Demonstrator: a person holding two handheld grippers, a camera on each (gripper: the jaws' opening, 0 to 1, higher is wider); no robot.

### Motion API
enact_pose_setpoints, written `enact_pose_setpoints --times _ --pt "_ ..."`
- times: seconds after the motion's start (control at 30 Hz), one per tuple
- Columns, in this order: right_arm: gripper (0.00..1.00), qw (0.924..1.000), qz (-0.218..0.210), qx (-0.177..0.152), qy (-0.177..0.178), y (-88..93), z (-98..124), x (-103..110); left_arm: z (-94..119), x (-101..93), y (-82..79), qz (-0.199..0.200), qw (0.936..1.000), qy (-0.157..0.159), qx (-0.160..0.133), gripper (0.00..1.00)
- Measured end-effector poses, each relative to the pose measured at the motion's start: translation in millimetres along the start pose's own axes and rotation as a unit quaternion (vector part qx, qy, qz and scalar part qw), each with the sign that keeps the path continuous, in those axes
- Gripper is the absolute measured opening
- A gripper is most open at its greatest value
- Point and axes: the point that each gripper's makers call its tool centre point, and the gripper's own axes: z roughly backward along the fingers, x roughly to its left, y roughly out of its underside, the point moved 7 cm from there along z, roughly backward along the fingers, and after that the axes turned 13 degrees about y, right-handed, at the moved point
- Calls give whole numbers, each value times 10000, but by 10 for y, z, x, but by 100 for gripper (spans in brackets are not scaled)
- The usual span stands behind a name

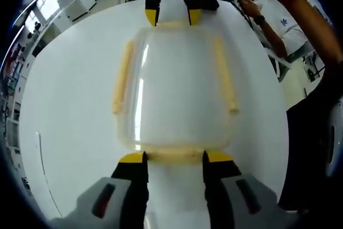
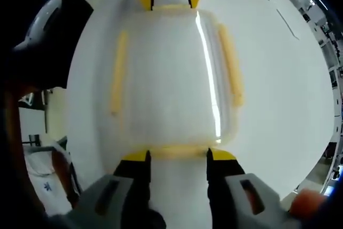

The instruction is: Snap each plastic latch of the storage box into its locked position after aligning the lid with the box until every specified latch is closed and the lid sits flush.

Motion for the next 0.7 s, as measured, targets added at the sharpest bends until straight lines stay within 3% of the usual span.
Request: enact_pose_setpoints --times 0.37,0.57,0.7 --pt "38 10000 -10 -18 -7 -28 -7 2 -3 -1 19 2 10000 -10 -15 37" --pt "37 9998 -61 -191 11 1 -4 -10 0 22 22 -26 10000 7 -74 37" --pt "37 9999 -118 -67 15 -42 -16 2 6 34 39 -26 9999 6 -121 37"
